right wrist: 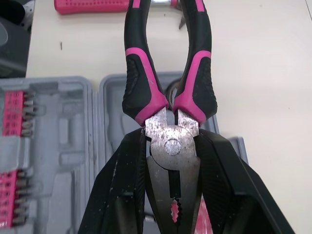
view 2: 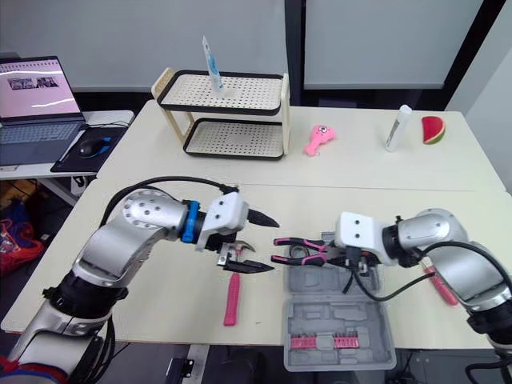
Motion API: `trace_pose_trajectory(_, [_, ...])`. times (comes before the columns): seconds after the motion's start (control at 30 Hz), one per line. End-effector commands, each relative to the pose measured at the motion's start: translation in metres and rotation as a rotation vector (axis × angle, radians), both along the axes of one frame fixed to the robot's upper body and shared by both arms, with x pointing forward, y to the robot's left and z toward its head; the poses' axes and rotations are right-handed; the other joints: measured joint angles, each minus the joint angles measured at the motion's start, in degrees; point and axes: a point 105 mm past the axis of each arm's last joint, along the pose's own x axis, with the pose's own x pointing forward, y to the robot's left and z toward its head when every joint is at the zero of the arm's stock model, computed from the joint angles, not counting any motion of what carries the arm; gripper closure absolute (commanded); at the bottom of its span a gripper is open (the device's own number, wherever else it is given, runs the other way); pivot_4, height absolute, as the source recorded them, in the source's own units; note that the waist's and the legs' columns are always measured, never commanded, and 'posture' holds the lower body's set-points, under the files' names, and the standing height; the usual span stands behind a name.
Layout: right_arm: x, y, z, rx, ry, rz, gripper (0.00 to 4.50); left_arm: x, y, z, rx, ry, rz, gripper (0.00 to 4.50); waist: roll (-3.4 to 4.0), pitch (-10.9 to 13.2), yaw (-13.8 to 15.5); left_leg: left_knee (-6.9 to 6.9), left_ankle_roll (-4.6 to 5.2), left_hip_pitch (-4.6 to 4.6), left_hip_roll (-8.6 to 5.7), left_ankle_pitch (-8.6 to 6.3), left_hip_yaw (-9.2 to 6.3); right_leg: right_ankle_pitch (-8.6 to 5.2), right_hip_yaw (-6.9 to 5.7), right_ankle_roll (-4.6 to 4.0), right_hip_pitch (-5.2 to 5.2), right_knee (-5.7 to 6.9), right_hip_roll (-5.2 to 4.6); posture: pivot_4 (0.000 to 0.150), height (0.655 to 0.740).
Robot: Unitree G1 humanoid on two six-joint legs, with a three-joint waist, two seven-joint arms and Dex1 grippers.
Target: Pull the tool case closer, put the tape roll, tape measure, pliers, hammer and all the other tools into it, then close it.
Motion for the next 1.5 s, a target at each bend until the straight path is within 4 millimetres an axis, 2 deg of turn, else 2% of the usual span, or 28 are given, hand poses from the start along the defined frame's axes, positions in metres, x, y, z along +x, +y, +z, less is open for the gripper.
trace_pose_trajectory(0.03, [-0.002, -0.012, 0.020, -0.004, -0.046, 0.020, 3.25, -0.017, 0.001, 0.013, -0.077, -0.028, -0.047, 0.00, 0.00, 0.0, 0.0, 0.00, 0.00, -0.01, 0.00, 0.00, 0.01, 0.00, 0.00, 0.00, 0.00, 0.00, -0.01, 0.150, 0.7400])
trace_pose_trajectory(0.23, [-0.010, -0.026, 0.034, -0.031, -0.044, 0.016, 3.25, -0.037, 0.000, 0.011, -0.161, -0.047, -0.042, 0.00, 0.00, 0.0, 0.1, 0.00, 0.00, 0.00, 0.03, 0.00, 0.02, 0.00, 0.01, 0.00, 0.03, 0.00, -0.01, 0.150, 0.7400])
trace_pose_trajectory(0.33, [-0.017, -0.026, 0.039, -0.033, -0.040, 0.019, 3.25, -0.045, -0.002, 0.011, -0.181, -0.043, -0.024, 0.00, 0.00, 0.0, 0.1, 0.00, 0.00, 0.02, 0.04, 0.00, 0.03, 0.00, 0.01, 0.00, 0.05, 0.01, -0.01, 0.150, 0.7400])
trace_pose_trajectory(0.47, [-0.026, -0.022, 0.037, -0.034, -0.008, 0.019, 3.25, -0.051, 0.001, -0.001, -0.164, -0.030, 0.023, 0.00, 0.00, 0.0, 0.0, 0.00, 0.01, 0.04, 0.05, 0.00, 0.07, 0.00, 0.04, 0.00, 0.07, 0.01, 0.00, 0.150, 0.7400])
trace_pose_trajectory(0.53, [-0.033, -0.020, 0.035, -0.041, 0.015, 0.035, 3.25, -0.053, 0.001, 0.000, -0.163, -0.038, 0.033, 0.00, 0.00, 0.0, 0.2, -0.01, 0.01, 0.04, 0.05, 0.00, 0.05, 0.00, 0.03, 0.00, 0.07, 0.01, 0.00, 0.150, 0.7400])
trace_pose_trajectory(0.73, [-0.044, -0.011, 0.020, -0.070, 0.042, 0.065, 3.25, -0.055, 0.001, -0.001, -0.151, -0.044, 0.069, 0.00, 0.00, 0.0, 0.3, -0.01, 0.01, 0.06, 0.04, -0.01, 0.05, 0.00, 0.02, 0.00, 0.09, 0.00, -0.01, 0.150, 0.7400])
trace_pose_trajectory(0.97, [-0.047, -0.006, 0.004, -0.102, 0.046, 0.073, 3.25, -0.053, 0.006, -0.006, -0.120, -0.032, 0.097, 0.00, 0.01, 0.0, 0.2, -0.01, 0.01, 0.08, 0.05, -0.01, 0.06, 0.00, 0.03, 0.00, 0.09, 0.01, -0.01, 0.150, 0.7400])
trace_pose_trajectory(1.23, [-0.038, -0.003, -0.017, -0.162, 0.024, 0.096, 3.25, -0.046, 0.011, -0.008, -0.097, -0.040, 0.122, 0.00, 0.01, 0.0, 0.2, -0.01, 0.01, 0.09, 0.04, 0.00, 0.06, 0.00, 0.03, 0.00, 0.08, 0.00, -0.01, 0.150, 0.7400])
trace_pose_trajectory(1.5, [-0.030, -0.007, -0.027, -0.203, 0.014, 0.097, 3.25, -0.044, 0.017, -0.012, -0.064, -0.036, 0.137, 0.00, 0.01, 0.0, 0.2, -0.02, 0.01, 0.09, 0.04, 0.00, 0.05, 0.00, 0.03, 0.00, 0.08, 0.00, 0.00, 0.150, 0.7400])
